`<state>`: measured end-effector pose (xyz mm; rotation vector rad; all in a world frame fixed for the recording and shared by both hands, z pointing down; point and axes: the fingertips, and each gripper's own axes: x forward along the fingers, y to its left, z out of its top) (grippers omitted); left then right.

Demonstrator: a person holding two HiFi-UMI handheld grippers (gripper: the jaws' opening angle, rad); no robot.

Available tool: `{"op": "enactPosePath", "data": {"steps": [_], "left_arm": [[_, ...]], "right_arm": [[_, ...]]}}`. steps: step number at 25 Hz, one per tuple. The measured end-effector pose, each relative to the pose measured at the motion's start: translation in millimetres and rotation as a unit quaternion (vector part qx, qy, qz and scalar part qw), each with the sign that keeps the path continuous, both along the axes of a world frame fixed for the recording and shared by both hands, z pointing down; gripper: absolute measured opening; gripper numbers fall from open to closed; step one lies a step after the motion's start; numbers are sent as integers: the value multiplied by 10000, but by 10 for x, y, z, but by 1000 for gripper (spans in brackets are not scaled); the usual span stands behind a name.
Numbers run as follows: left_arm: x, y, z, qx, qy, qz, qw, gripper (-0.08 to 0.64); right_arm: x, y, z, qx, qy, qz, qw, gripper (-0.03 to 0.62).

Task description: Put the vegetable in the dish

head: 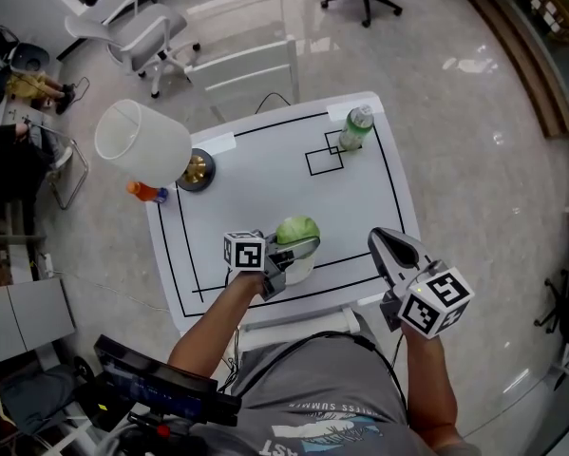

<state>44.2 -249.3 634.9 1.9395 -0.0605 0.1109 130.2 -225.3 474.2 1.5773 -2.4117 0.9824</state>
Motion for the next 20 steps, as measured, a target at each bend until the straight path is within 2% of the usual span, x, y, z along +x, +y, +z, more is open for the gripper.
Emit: {"op": "enactPosePath", "data": {"steps": [9, 20], "left_arm": [[-188, 30, 170, -190, -69, -106, 9997, 302], [-230, 63, 304, -243, -209, -133, 9994, 302]], "right_arm": [[-84, 37, 26, -50, 62, -29, 10000, 9], [-139, 77, 128, -178, 34, -101, 9998, 8]]}}
